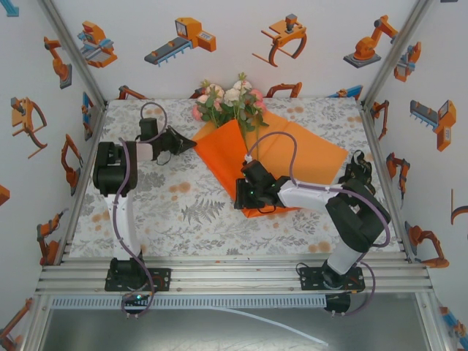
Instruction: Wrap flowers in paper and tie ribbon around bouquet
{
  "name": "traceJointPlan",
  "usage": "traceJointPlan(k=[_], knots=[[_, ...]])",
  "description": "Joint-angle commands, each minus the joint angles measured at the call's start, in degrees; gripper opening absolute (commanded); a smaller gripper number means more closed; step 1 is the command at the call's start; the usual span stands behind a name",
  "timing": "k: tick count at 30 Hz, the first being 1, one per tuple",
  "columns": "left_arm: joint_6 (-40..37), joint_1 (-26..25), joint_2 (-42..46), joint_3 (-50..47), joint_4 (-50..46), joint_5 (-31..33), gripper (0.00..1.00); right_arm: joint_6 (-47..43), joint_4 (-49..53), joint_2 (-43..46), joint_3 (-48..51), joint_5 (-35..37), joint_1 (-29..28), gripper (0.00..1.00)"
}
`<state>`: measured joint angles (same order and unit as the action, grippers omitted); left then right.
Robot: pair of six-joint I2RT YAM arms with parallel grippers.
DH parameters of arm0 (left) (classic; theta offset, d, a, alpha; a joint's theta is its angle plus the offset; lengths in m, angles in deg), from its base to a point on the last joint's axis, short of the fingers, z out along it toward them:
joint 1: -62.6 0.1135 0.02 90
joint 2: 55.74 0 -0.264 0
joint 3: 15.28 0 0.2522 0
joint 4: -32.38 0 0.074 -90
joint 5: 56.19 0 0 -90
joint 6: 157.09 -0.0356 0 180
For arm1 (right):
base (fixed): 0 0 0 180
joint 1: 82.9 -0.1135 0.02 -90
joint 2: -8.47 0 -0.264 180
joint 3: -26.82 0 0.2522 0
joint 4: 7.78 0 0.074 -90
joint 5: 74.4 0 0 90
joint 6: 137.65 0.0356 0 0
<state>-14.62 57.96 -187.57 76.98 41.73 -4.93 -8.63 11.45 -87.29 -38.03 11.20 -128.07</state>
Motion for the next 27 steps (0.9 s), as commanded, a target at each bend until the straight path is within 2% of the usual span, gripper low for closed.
traceJointPlan(k=[1,4,8,14,17,20,24,27], knots=[[-0.7,3.3,-4.0,1.5,-4.4,9.4,0.0,-0.2,4.2,-0.8,-1.1,1.8,0.1,0.46],[0.8,4.8,-2.9,3.6,-3.4,8.2,0.0,-0.2,4.2,-1.1,-1.3,1.7,0.1,0.46],[1.4,5.4,3.7,2.6,-2.6,5.8,0.0,-0.4,4.1,-1.6,-2.0,1.8,0.1,0.46],[7.3,3.6,19.8,-13.3,5.0,3.6,0.0,-0.9,3.7,-2.4,-2.9,1.5,0.1,0.46],[5.3,-0.9,26.6,-20.3,2.7,2.5,0.0,-1.8,2.6,-2.7,-3.0,-0.4,0.2,0.47],[3.3,-8.6,30.8,-26.0,1.5,2.9,0.0,-2.4,1.3,-2.5,-2.5,-2.6,0.2,0.47],[3.4,-17.4,31.2,-30.4,4.4,5.8,0.0,-2.3,-0.4,-2.1,-1.5,-4.3,0.3,0.49],[6.1,-21.9,30.6,-33.7,8.6,10.1,0.0,-1.6,-2.3,-2.2,-0.8,-6.0,0.3,0.5]])
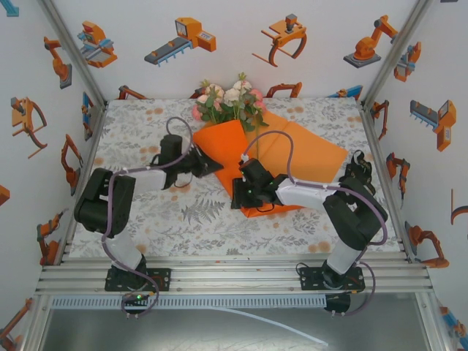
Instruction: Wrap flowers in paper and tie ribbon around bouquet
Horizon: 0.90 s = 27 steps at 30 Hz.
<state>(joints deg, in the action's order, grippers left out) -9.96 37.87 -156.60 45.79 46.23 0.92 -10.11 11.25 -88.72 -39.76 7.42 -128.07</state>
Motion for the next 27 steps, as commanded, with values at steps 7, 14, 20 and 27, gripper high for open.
traceJointPlan(k=[7,14,20,27], knots=[[6.8,-8.9,-2.3,-8.5,13.0,12.8,0.0,2.0,-5.5,-0.7,2.6,-2.6,0.4,0.51],[9.3,-10.7,-5.4,-13.3,19.4,15.8,0.0,2.1,-5.4,-0.4,3.7,-2.1,0.3,0.51],[7.2,-10.6,-6.9,-14.0,19.7,15.5,0.0,2.1,-2.9,0.0,3.6,-0.1,0.3,0.51],[6.6,-10.4,-6.5,-14.4,20.6,14.8,0.0,2.8,-1.6,0.1,3.8,0.7,0.3,0.5]])
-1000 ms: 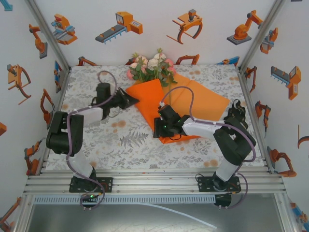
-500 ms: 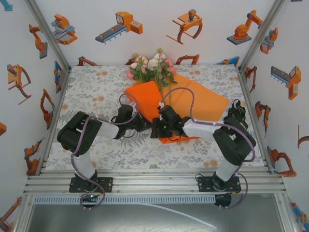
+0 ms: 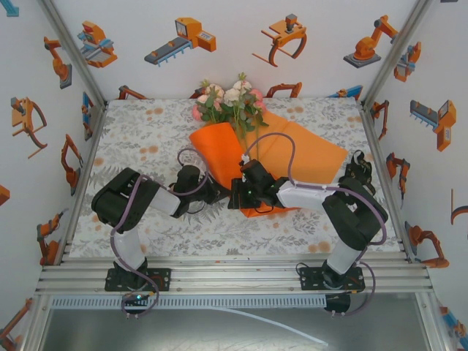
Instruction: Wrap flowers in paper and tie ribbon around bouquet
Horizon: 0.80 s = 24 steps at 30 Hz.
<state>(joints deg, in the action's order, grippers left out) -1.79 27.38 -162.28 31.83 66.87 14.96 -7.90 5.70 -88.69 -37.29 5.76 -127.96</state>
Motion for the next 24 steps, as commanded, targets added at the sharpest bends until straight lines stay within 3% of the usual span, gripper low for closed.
traceJointPlan(k=[1,12,24], knots=[[-2.0,0.3,-1.0,-0.3,-0.6,1.2,0.0,0.6,4.0,0.2,1.5,2.4,0.2,0.49],[-7.4,12.5,-7.0,6.4,-4.0,-3.6,0.0,1.1,4.1,2.3,3.6,2.4,0.2,0.49],[-12.1,20.6,-16.0,20.6,-11.4,-6.8,0.0,1.1,3.7,2.3,3.9,1.9,0.2,0.49]])
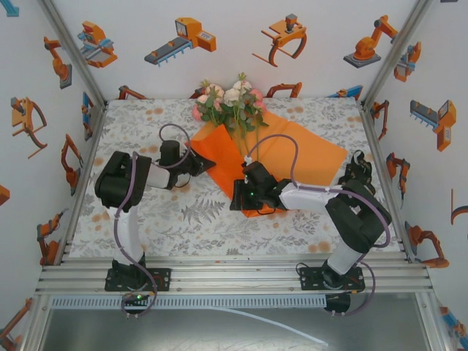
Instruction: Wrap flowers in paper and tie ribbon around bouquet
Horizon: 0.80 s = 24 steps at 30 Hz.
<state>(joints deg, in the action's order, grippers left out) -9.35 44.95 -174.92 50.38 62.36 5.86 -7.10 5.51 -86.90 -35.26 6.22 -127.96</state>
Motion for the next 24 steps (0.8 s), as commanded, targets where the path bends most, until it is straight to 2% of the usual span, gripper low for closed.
traceJointPlan(k=[1,9,13,16,20,24], knots=[[-5.3,3.9,-3.9,3.4,-8.1,2.1,0.0,0.2,3.9,0.6,1.9,1.4,0.2,0.49],[-9.9,12.1,-9.9,17.2,-16.9,-0.4,0.0,0.2,3.9,1.0,2.1,1.2,0.2,0.49],[-10.6,14.2,-8.7,22.6,-19.7,-0.5,0.0,0.4,3.9,1.0,1.8,0.7,0.2,0.49],[-10.6,14.0,-2.6,22.5,-21.2,0.2,0.03,0.4,4.9,1.4,0.3,-0.1,0.2,0.5],[-8.8,12.6,9.8,16.2,-21.9,1.9,0.1,-0.5,7.8,4.5,-2.5,2.2,0.3,0.55],[-13.8,7.9,21.5,11.5,-32.0,4.2,0.13,-2.9,9.3,9.0,-5.5,4.2,0.6,0.59]])
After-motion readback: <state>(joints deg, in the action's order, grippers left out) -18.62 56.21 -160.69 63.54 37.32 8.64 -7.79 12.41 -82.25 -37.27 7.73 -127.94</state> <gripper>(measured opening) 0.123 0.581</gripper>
